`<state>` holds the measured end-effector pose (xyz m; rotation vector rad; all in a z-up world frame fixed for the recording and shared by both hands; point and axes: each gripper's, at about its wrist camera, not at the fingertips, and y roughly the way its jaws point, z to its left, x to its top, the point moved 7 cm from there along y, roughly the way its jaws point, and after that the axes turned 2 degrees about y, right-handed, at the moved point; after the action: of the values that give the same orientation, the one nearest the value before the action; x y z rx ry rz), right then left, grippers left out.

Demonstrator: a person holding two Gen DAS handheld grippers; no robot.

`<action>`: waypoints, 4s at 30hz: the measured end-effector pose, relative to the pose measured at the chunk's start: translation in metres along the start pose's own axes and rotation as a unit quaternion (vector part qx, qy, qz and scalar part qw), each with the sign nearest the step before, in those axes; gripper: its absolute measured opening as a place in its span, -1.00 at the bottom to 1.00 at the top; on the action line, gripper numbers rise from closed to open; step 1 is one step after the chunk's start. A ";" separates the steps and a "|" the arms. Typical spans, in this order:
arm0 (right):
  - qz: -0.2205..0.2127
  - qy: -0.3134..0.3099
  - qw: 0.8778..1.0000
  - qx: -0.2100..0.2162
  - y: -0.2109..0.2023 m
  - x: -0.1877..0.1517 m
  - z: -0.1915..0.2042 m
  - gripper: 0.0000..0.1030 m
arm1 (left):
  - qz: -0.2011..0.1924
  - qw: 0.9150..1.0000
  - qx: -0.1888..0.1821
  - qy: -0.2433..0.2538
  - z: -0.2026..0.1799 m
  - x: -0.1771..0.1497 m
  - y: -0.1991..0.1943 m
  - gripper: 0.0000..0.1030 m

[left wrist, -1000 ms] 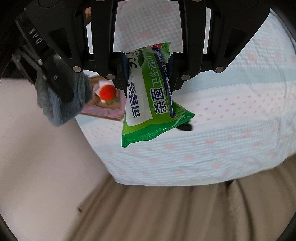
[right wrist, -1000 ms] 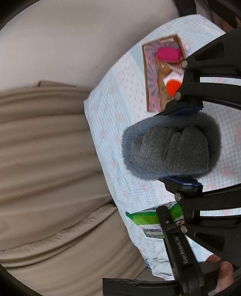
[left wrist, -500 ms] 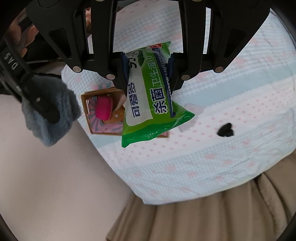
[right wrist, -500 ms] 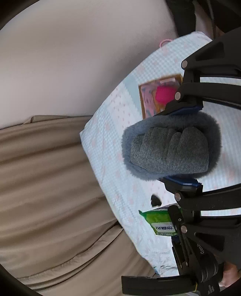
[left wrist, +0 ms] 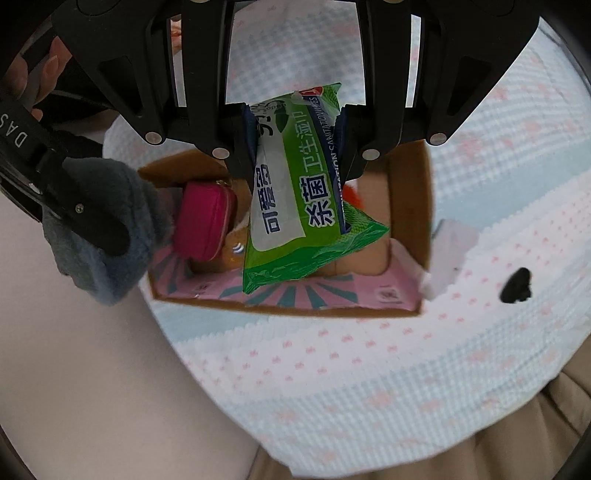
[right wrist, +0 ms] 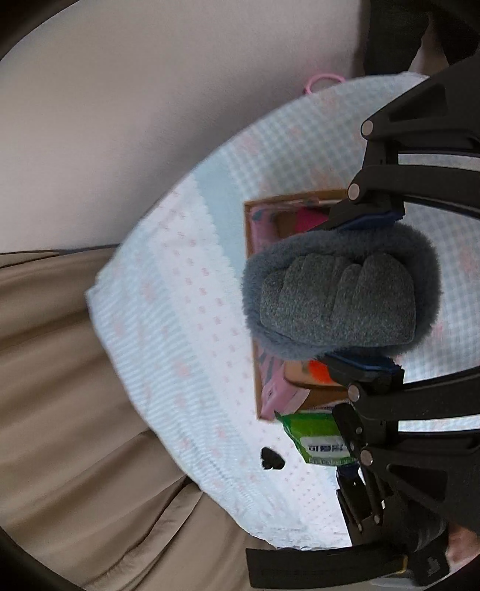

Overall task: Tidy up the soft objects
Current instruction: 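Carry the wipes pack and grey sock over the box and open both tools, then lift both tools away from the box toward the remaining items, then grasp the black scrunchie with the left tool while the right tool grasps the grey cloth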

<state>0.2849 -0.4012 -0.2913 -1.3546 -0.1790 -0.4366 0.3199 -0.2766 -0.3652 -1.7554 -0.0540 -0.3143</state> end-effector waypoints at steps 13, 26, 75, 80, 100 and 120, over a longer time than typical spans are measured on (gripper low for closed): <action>0.094 0.010 0.994 0.056 0.094 0.011 0.008 -0.02 | 0.052 0.998 0.045 -0.001 0.022 0.005 0.061 -0.44; 0.082 0.011 0.993 0.088 0.103 0.019 0.025 0.99 | 0.051 0.995 0.076 0.026 0.045 -0.003 0.045 0.99; -0.193 -0.012 0.980 -0.042 -0.184 -0.130 0.252 0.99 | -0.239 0.968 0.045 0.061 0.253 -0.154 -0.295 0.99; -0.214 -0.016 0.976 -0.030 -0.172 -0.140 0.287 0.99 | -0.254 0.963 0.051 0.068 0.287 -0.147 -0.290 0.99; -0.167 -0.018 0.983 -0.070 0.104 -0.130 0.311 0.97 | -0.209 0.973 0.047 0.091 0.366 -0.033 -0.039 0.99; -0.138 0.085 0.976 -0.142 0.263 -0.069 0.254 0.31 | -0.193 0.978 0.052 0.062 0.387 0.063 0.121 0.72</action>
<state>0.3603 -0.1022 -0.4992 -1.5704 -0.1668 -0.8343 0.4757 0.0635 -0.5333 -1.6121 -0.3192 -0.6911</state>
